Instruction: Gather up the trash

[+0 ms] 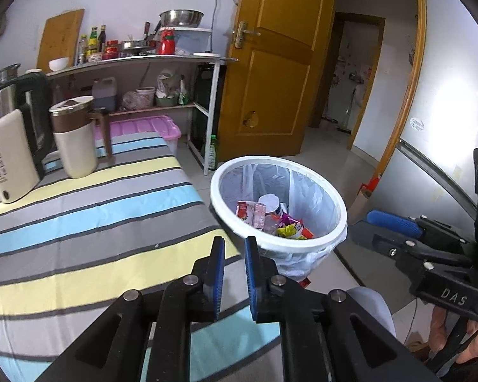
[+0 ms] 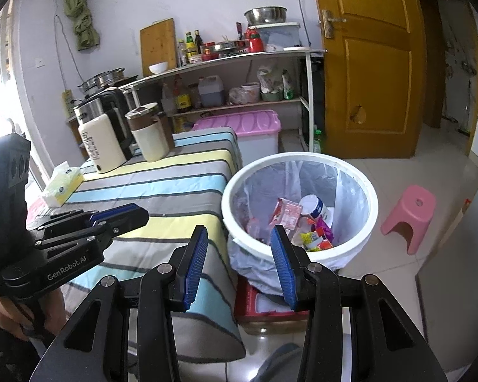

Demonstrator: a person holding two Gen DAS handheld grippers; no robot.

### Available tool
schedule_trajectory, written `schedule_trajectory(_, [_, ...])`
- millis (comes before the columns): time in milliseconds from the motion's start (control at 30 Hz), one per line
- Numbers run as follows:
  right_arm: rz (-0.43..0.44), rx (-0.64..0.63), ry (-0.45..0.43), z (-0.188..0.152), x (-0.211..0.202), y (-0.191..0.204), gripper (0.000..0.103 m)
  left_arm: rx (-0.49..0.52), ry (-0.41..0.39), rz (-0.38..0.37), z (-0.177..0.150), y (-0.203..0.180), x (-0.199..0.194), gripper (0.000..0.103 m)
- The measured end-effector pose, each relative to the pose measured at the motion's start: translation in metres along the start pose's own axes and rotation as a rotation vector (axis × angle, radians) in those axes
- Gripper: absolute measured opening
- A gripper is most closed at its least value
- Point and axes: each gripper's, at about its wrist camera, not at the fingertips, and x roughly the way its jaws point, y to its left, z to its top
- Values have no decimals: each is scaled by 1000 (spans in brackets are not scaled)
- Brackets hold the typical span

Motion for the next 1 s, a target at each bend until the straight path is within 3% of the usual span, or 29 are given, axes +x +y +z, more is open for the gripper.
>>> schedule_trajectory(367, [7,-45,-33,-13,-25,17,43,-13,-23,65,-24,7,-36,12])
schedule_trajectory(1000, [5,-53,-43,-20,-35,20,43,-29,-50,74,-32,7,-53,12])
